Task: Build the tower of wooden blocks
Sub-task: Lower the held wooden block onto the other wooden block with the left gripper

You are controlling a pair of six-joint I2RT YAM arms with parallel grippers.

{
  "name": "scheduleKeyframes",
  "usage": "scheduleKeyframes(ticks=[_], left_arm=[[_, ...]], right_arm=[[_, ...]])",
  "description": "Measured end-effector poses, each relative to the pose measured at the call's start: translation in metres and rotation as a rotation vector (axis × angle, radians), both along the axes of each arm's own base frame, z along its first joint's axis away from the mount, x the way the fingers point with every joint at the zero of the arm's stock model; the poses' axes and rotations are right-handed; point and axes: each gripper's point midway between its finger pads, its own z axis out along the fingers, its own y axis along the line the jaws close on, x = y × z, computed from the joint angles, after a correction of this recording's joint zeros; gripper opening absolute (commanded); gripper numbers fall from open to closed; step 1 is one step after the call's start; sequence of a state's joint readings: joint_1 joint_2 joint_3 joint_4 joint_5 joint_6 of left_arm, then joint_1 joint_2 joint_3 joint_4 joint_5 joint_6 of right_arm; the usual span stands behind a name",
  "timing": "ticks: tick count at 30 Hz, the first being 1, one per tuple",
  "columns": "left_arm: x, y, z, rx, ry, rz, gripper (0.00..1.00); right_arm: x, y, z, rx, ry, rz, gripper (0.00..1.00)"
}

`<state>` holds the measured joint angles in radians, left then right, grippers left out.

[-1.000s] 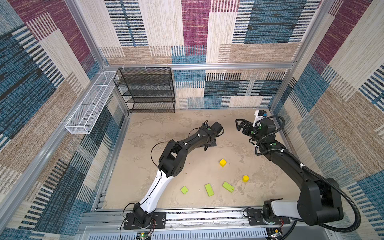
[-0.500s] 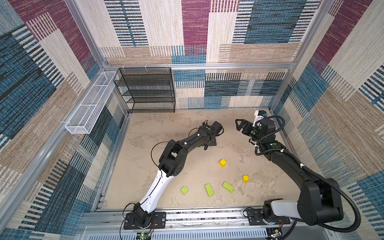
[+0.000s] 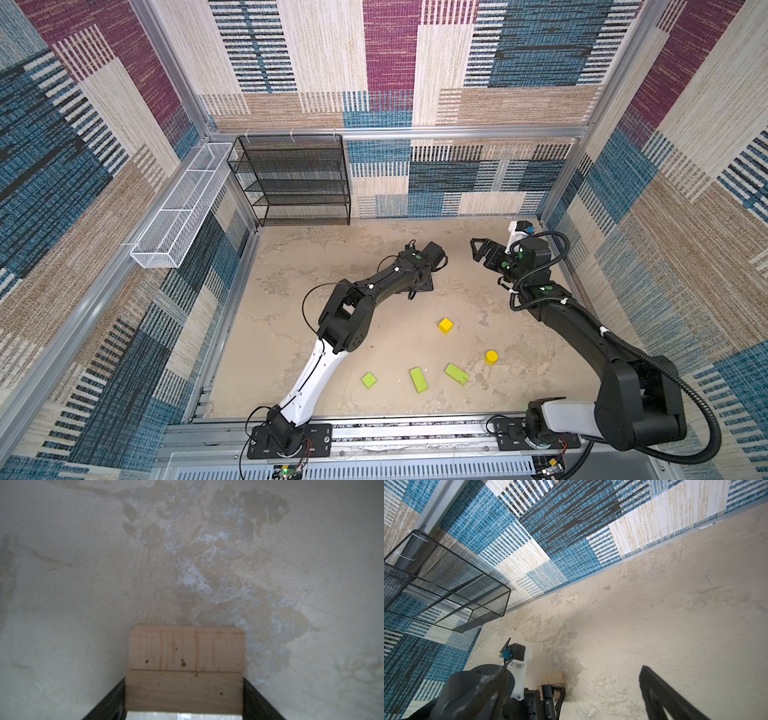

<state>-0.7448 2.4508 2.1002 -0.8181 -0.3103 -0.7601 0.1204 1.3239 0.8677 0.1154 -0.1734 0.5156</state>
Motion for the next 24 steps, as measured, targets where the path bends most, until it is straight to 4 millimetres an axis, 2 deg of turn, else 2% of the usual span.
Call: scheduleKeyframes(ticks=[8, 24], left_arm=[[0.0004, -0.0008, 0.0001, -0.003, 0.0, -0.001, 0.87], [0.0009, -0.0018, 0.0005, -0.006, -0.003, -0.001, 0.84]], right_arm=[[0.0, 0.0, 0.0, 0.003, 0.001, -0.001, 0.99], [-0.0001, 0.0, -0.0002, 0.003, 0.001, -0.001, 0.99]])
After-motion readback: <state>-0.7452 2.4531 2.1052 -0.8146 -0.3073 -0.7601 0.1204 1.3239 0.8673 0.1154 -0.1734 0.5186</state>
